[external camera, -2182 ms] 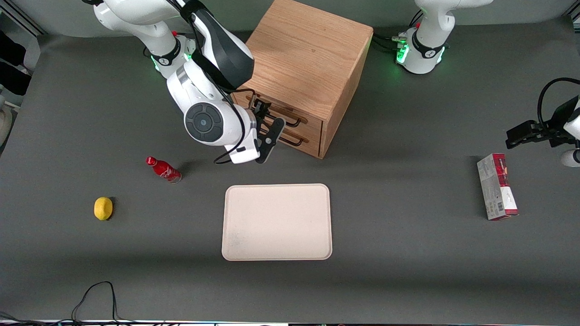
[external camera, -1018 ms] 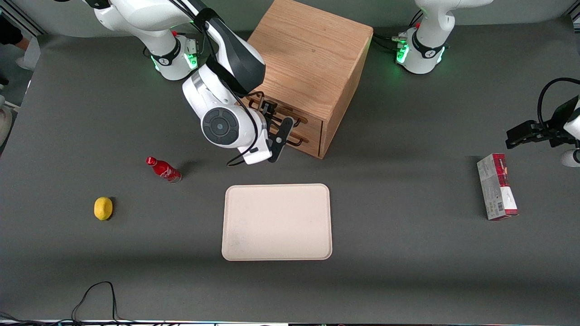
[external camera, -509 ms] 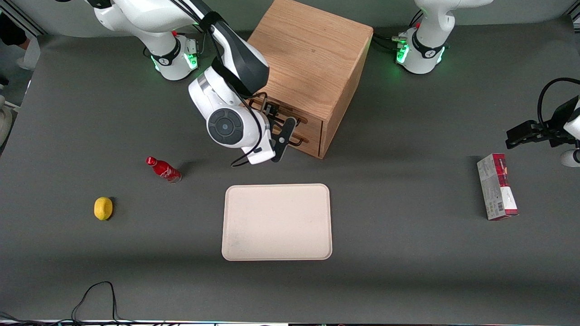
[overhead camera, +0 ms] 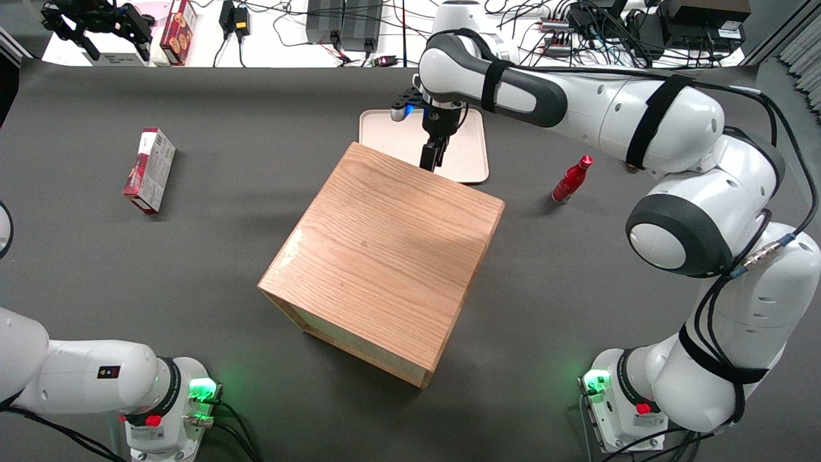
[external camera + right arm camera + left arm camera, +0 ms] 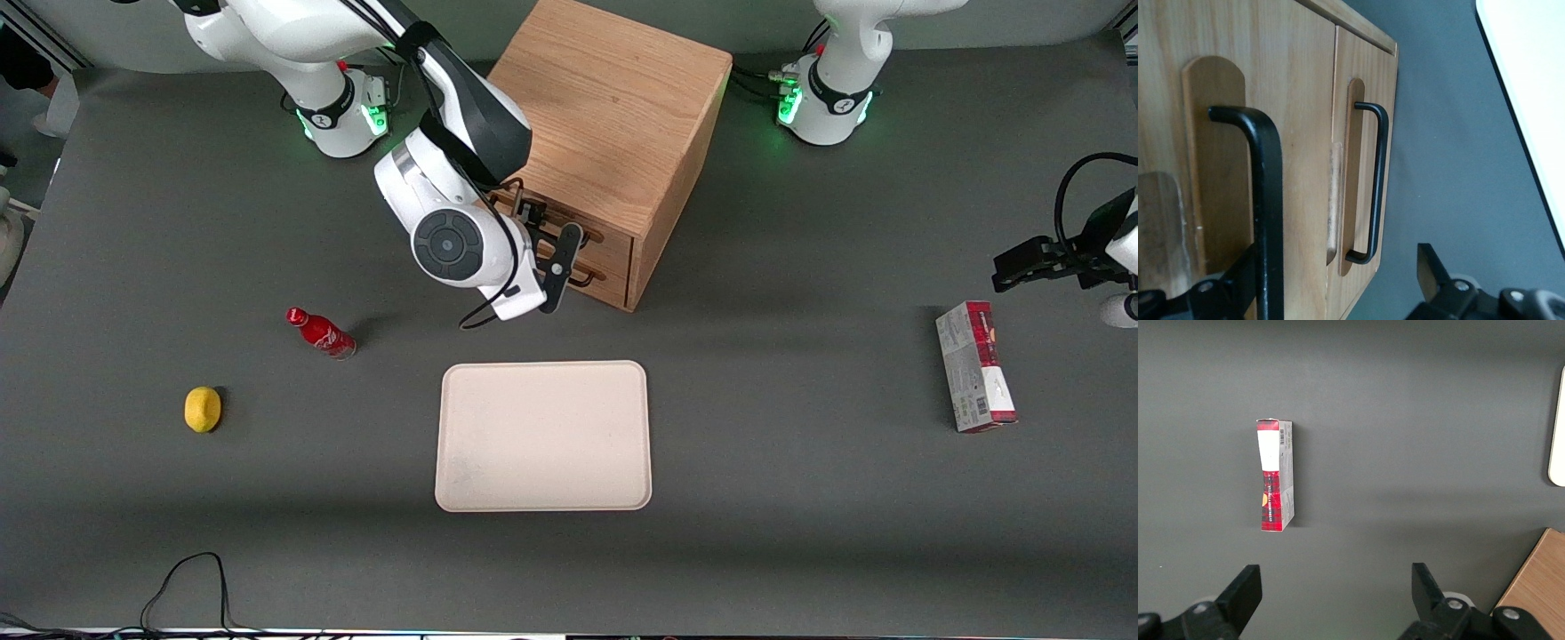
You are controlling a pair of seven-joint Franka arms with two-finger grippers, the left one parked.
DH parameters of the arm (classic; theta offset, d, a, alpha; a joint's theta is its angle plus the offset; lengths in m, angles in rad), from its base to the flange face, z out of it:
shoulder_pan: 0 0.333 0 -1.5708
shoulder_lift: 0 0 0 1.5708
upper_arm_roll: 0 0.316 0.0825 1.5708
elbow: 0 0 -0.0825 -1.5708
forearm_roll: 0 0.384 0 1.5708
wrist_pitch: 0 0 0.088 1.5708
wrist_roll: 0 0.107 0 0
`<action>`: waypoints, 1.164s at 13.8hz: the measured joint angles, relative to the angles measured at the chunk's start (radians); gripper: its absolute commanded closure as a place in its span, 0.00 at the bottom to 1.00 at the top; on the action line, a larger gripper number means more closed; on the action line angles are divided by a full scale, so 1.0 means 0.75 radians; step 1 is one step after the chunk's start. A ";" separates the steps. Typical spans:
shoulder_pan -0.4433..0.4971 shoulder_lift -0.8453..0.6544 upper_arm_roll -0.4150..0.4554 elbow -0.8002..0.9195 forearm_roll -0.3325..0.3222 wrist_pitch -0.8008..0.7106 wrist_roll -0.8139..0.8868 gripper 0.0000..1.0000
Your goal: Open upper drawer
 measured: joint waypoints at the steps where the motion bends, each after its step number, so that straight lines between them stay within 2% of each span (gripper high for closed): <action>1: -0.001 -0.001 -0.003 0.000 -0.001 0.010 -0.004 0.00; 16: -0.049 -0.007 -0.022 0.023 -0.002 0.036 -0.014 0.00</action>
